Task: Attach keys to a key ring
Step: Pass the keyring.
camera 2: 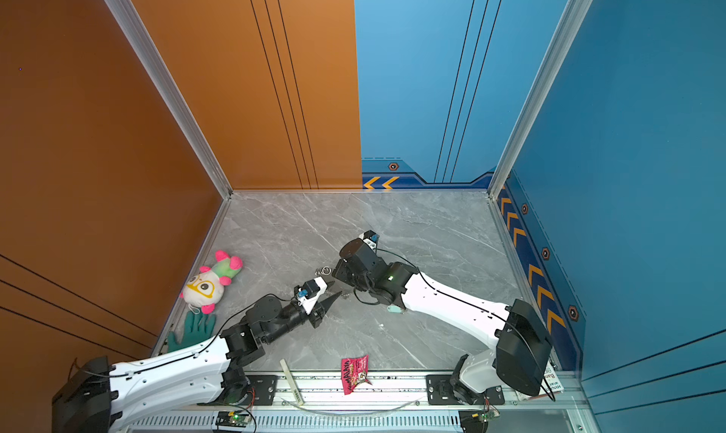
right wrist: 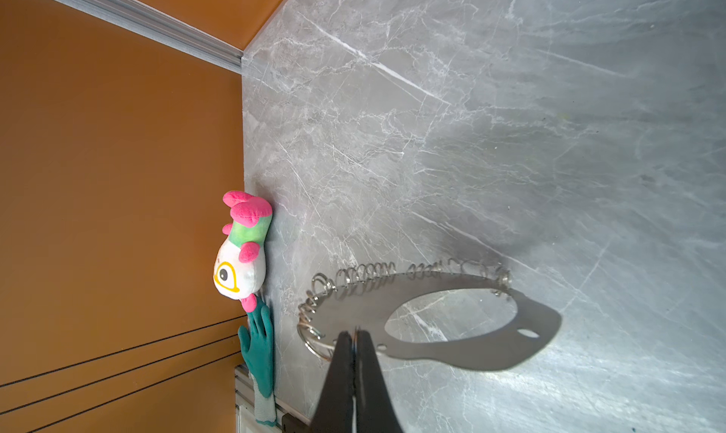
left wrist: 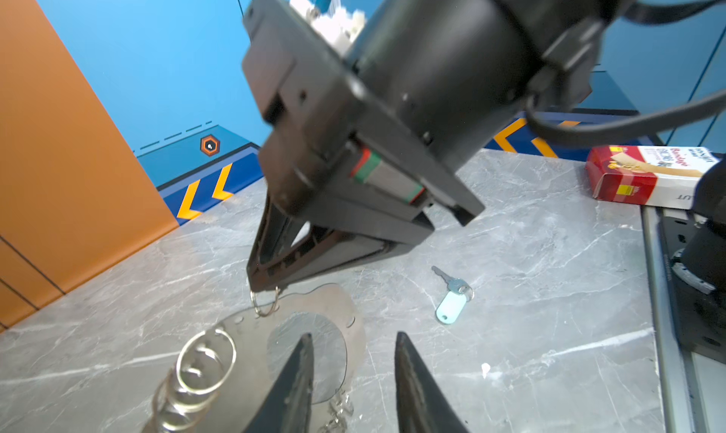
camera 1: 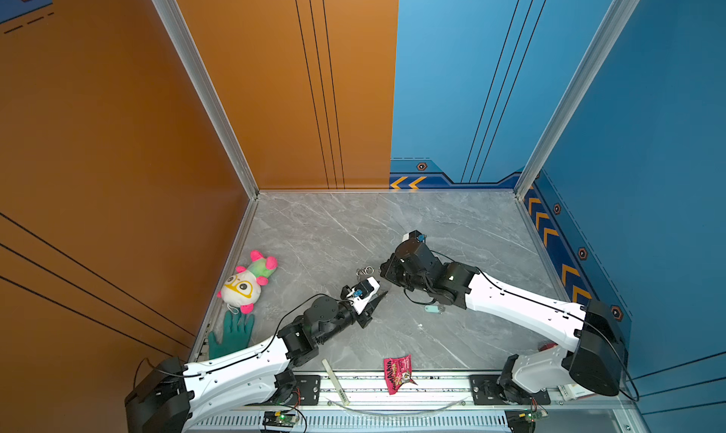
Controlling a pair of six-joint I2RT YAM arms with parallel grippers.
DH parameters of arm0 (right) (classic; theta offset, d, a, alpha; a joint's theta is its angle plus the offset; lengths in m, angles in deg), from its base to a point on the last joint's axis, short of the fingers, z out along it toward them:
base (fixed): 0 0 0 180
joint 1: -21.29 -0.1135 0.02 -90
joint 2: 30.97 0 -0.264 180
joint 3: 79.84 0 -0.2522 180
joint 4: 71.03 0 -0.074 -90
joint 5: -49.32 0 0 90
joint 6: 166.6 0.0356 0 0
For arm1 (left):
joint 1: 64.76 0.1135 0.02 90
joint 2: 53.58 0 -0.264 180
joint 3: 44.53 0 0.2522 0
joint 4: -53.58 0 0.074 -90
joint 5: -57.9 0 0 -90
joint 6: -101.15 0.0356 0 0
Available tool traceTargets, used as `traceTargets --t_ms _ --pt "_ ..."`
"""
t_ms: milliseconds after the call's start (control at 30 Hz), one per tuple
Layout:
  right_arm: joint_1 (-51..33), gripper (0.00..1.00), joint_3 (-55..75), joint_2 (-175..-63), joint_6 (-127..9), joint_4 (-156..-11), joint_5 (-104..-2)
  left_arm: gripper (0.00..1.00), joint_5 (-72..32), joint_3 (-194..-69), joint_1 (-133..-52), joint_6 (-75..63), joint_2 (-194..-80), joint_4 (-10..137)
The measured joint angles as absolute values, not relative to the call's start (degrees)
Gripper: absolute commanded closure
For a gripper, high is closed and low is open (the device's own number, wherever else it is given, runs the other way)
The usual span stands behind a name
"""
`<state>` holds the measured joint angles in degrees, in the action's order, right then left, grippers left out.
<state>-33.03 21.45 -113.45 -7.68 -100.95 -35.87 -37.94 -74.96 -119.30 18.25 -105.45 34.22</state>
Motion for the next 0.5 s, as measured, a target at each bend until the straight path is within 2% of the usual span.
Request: traceTargets --t_ms 233,333,500 --pt "-33.0 1.0 21.7 -113.5 -7.7 -100.6 -35.9 0.66 -39.4 -74.7 -113.6 17.6 -108.0 30.8" --pt "-33.1 1.0 21.8 -113.5 -7.7 -100.6 -35.9 0.78 -38.6 -74.6 -111.9 17.2 -109.0 28.9" --pt "-33.3 1.0 21.8 -113.5 -7.5 -100.3 -35.9 0.81 -34.9 -74.6 -110.9 17.3 -111.7 27.7"
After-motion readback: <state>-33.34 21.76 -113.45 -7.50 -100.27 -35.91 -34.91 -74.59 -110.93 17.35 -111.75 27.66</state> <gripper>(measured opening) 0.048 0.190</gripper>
